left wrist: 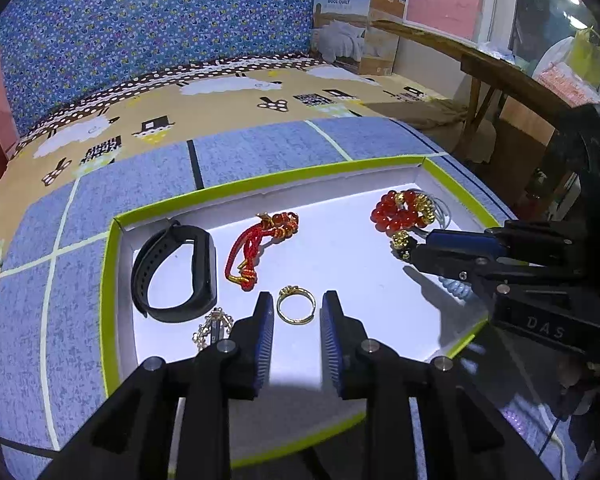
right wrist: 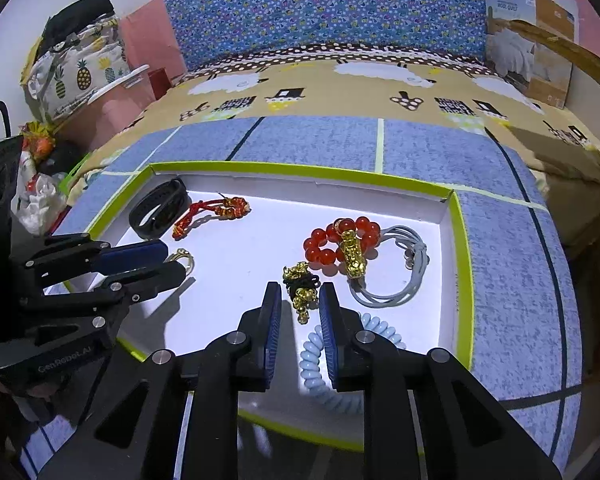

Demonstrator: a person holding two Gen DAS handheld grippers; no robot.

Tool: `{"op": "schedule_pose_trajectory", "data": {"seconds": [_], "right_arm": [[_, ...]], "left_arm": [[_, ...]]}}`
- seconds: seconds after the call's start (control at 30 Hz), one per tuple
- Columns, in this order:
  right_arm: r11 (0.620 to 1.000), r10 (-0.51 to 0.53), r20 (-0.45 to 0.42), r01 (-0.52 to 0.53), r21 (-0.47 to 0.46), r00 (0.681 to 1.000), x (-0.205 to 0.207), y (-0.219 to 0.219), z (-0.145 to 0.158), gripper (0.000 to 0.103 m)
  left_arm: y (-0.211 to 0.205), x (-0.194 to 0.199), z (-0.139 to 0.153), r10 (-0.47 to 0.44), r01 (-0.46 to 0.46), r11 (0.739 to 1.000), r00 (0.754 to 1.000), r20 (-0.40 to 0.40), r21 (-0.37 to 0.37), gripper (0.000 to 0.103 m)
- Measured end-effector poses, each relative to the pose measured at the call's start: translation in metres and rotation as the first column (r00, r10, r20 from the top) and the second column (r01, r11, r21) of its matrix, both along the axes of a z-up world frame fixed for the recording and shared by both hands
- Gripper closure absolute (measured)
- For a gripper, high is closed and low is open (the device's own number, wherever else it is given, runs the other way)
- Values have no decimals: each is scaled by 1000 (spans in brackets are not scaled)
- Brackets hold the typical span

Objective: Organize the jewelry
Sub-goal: 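Carry the gold ring and gold charm into the green box and open both grippers, then grasp the black hair tie with the left gripper while the right gripper grasps the purple coil bracelet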

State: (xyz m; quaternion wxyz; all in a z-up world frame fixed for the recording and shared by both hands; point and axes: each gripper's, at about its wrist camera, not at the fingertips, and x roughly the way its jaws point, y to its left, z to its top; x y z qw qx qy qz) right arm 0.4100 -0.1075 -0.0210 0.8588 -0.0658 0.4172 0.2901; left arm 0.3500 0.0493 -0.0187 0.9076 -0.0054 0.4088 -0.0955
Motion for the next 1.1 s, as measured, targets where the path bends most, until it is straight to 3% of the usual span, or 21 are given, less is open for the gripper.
{"op": "schedule_pose_trajectory", "data": {"seconds": [0.3,0.67,1.1], "right_arm": [[999,-8,54,5,45,999,-32,-18,25,83],[994,-33,109,21,106,994,-102,-48,48,83],[990,-53,93,40,134,994,-168,-74,42,83]], "left_arm": [[7,-38,25,17,-15,1000,996,84,-22,76],[17,-114,51,51,-41,998,980,193,-55,76],[22,-181,45,71,-60,997,976,207,-56,76]]}}
